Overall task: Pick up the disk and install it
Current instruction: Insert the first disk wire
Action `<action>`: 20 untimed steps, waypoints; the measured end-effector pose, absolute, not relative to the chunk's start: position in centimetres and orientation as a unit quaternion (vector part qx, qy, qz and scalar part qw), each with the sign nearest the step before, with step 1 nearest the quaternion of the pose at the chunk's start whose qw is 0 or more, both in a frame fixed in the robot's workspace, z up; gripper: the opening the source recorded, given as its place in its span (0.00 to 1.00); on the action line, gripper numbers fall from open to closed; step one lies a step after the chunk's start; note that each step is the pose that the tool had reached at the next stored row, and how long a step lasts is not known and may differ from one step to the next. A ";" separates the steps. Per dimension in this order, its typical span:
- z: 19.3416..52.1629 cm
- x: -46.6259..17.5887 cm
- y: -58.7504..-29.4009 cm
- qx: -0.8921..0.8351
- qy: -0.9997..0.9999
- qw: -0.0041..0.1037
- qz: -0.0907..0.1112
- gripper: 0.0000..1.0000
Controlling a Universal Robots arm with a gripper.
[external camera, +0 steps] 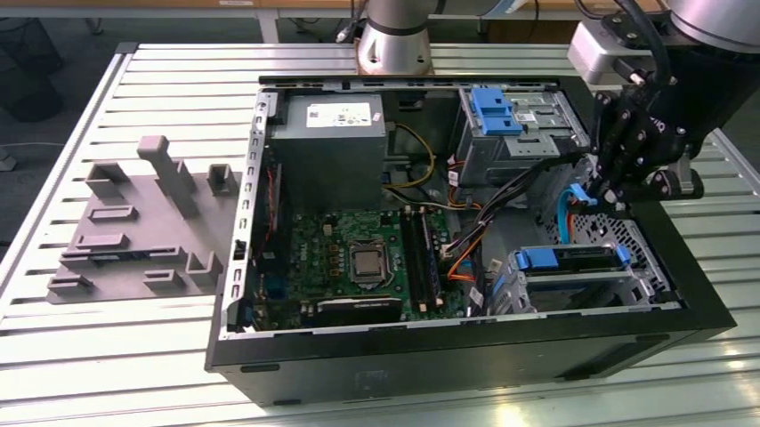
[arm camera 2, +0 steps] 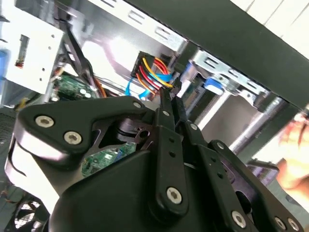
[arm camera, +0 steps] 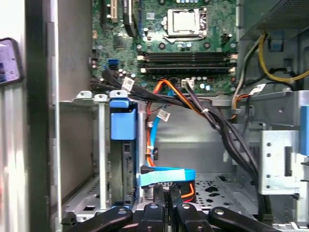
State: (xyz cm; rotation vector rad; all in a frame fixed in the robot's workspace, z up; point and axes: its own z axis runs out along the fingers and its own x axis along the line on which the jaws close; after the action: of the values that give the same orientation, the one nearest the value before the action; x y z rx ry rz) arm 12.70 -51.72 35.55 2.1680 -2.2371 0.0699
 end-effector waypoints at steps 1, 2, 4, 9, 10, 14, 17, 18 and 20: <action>35.6 12.7 -51.7 0.696 -0.718 0.017 0.026 0.16; 35.5 12.7 -51.7 0.696 -0.718 0.018 0.027 0.16; 35.6 12.8 -51.7 0.696 -0.718 0.018 0.026 0.16; 35.6 12.8 -51.7 0.696 -0.718 0.013 0.019 0.16; 35.5 12.8 -51.7 0.696 -0.718 0.012 0.019 0.16; 35.5 12.8 -51.7 0.696 -0.718 0.012 0.019 0.24; 35.5 12.8 -51.7 0.696 -0.718 0.012 0.018 0.24; 35.6 12.8 -51.7 0.696 -0.718 0.012 0.018 0.24; 35.5 12.8 -51.7 0.696 -0.718 0.011 0.020 0.24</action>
State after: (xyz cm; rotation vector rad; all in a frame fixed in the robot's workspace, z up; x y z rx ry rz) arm 12.78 -51.72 35.55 2.1711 -2.2404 0.0617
